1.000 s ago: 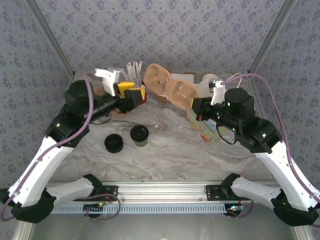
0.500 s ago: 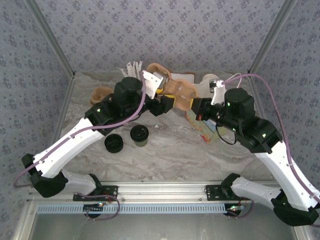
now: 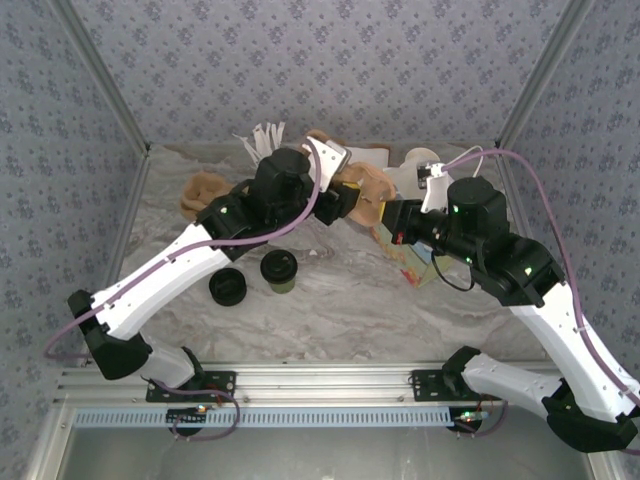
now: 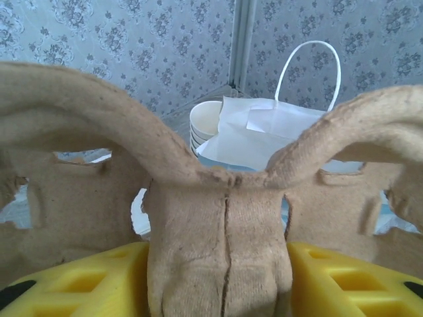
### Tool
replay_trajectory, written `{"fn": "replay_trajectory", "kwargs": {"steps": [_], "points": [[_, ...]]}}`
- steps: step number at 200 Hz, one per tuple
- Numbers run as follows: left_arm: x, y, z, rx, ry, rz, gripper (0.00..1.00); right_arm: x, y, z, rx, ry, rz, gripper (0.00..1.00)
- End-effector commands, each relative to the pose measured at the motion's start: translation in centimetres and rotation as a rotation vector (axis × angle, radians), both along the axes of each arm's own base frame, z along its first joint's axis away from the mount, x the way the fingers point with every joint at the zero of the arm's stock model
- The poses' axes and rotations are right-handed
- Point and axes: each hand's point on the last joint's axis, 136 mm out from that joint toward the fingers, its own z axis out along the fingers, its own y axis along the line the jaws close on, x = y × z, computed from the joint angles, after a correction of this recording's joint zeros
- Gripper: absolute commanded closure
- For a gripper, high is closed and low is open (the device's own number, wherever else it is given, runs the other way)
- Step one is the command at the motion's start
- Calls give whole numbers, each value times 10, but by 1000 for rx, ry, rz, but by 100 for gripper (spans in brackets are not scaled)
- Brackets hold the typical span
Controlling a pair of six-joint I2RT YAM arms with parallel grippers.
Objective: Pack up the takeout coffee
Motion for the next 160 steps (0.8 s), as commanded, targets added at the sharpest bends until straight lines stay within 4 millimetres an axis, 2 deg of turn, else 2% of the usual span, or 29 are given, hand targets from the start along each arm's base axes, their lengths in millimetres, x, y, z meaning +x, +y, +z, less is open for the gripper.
{"fn": "replay_trajectory", "kwargs": {"steps": [1,21,45,52,60,73,84,90,102,129,134,146,160], "points": [[4,-6,19,-37,-38,4,52,-8,1,9,24,-8,27,100],[4,-9,19,-41,-30,-2,65,-8,1,8,20,-11,33,100],[4,-10,19,-47,-21,-1,70,-8,0,6,7,-11,33,99],[4,-10,19,-50,-18,-2,71,-8,-1,6,5,-13,30,96],[4,-10,19,-53,-16,-2,71,-8,-3,6,0,-15,26,87],[4,-10,19,-57,-11,0,71,-11,-5,5,-5,-14,38,81],[4,-9,20,-60,-10,1,71,-12,-11,7,-15,-22,32,68],[4,-8,20,-60,-8,5,71,-12,-14,8,-21,-27,27,65],[5,-5,19,-61,1,11,71,-11,-27,10,-44,-39,-5,58],[8,6,17,-63,26,40,71,-3,-69,12,-130,-49,-133,52],[8,8,16,-65,30,43,71,1,-83,9,-153,-33,-180,52],[8,14,17,-69,30,50,71,8,-100,4,-179,-12,-237,52],[8,20,19,-77,25,57,71,21,-126,-12,-204,61,-333,52]]}}
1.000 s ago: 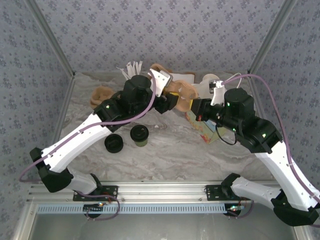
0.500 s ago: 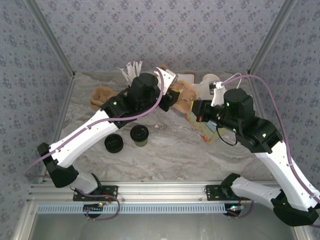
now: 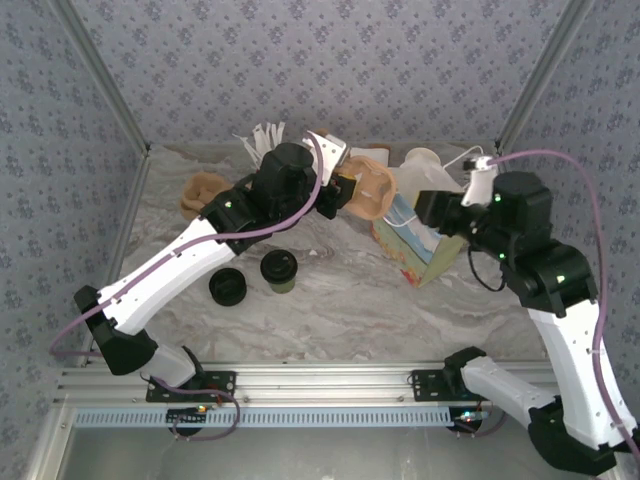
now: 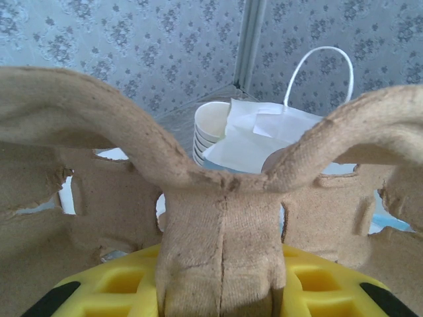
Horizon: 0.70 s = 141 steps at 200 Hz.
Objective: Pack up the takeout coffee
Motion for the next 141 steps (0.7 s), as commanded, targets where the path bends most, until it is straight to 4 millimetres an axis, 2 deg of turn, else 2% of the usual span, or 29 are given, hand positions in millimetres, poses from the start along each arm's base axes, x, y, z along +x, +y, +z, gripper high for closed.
{"fn": "replay_trajectory", "kwargs": {"steps": [1,36,68,96,141], "points": [[-5,18,19,-52,-12,18,71,6,-38,-24,-80,102,-106,52],[-8,29,25,-65,-22,27,71,34,-99,-64,-49,239,-307,52],[-12,29,29,-78,-22,6,71,60,-129,-94,12,318,-361,51],[-12,26,29,-79,-22,-8,72,84,-128,-108,67,331,-297,46],[-18,19,27,-47,2,-64,72,122,-128,-119,43,297,-199,36]]}}
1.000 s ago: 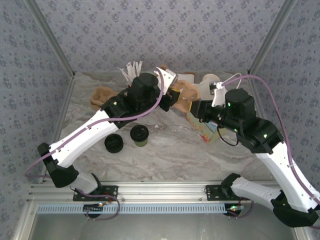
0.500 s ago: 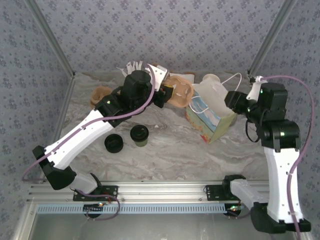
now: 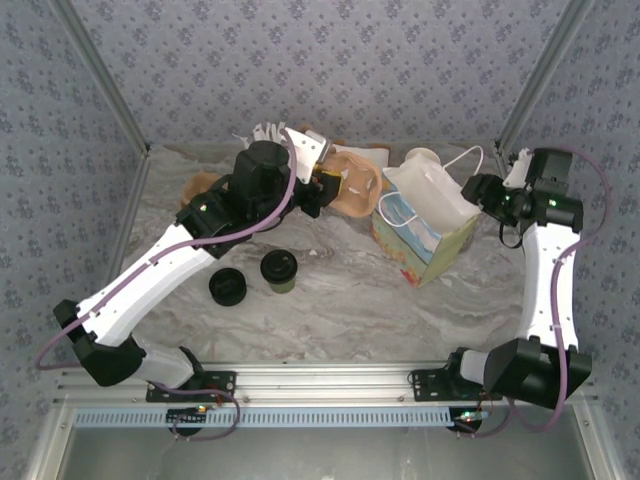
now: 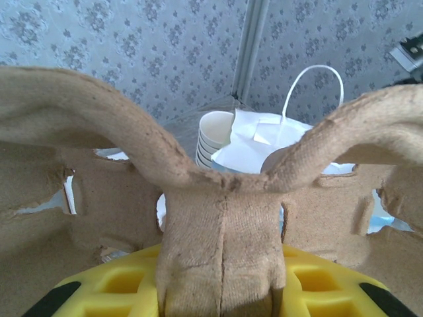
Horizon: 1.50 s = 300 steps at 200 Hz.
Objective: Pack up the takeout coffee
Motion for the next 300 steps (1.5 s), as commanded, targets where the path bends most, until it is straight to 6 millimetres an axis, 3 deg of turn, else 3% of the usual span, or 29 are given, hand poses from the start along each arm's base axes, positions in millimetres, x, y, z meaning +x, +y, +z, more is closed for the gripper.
{"fn": "replay_trajectory", "kwargs": {"steps": [1,39,108,137,187,235,256,263,300], "points": [[-6,-4,10,-5,2,-49,72,23,5,8,-7,-76,99,36],[-12,-6,17,-9,-2,-81,73,42,19,11,-29,-104,196,36],[-12,-9,14,13,7,-95,73,38,50,1,-30,-65,314,41],[-11,-12,14,12,9,-100,73,36,51,-9,-69,-28,302,44],[-10,-17,13,30,11,-122,73,32,54,-17,-95,13,275,61],[-14,-23,20,57,-1,-171,74,9,87,-3,-33,-3,275,85],[-20,-27,9,118,24,-211,74,-7,102,4,-3,-14,257,94],[-23,-29,18,118,8,-227,74,-12,106,7,9,-22,253,96],[-40,-48,9,201,17,-338,74,-40,125,16,69,-37,252,99]]}}
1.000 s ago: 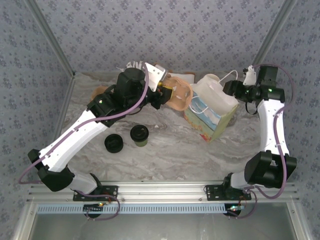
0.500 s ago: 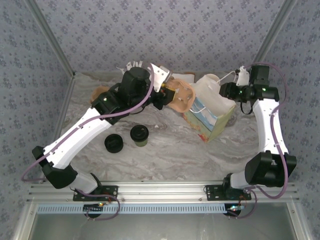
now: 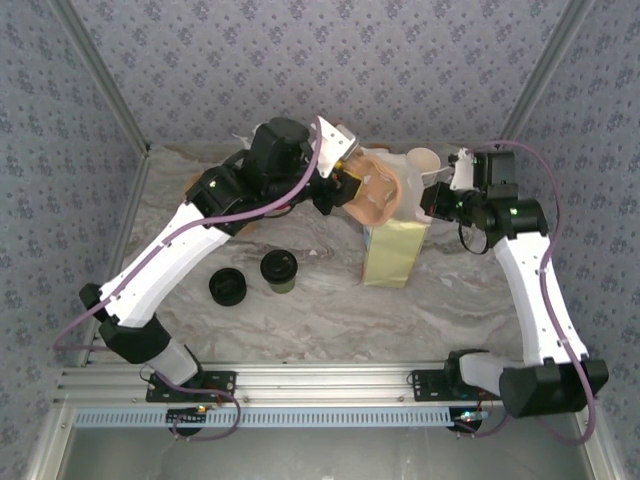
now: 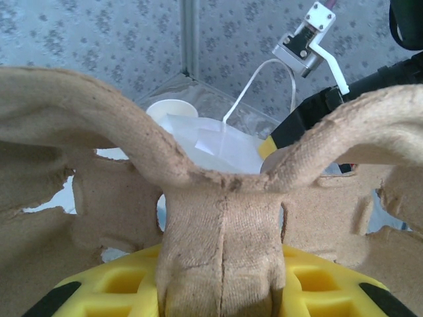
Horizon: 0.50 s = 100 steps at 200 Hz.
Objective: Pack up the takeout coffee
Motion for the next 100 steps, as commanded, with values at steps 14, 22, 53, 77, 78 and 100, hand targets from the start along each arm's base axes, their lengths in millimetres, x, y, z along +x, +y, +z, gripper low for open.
{"fn": "replay_trajectory", "kwargs": {"steps": [14,22,53,77,78,100], "points": [[-25,-16,-11,103,9,-149,75,-25,13,3,60,23,-34,100],[-28,-19,-13,118,18,-168,75,-30,18,4,53,17,-19,100],[-33,-25,-24,164,63,-208,77,-48,28,-4,46,29,0,100],[-43,-31,-34,182,94,-264,78,-57,35,-10,80,36,3,100],[-43,-31,-35,182,96,-267,78,-58,35,-14,78,45,2,100],[-51,-34,-44,196,124,-320,78,-65,39,-23,81,58,10,100]]}}
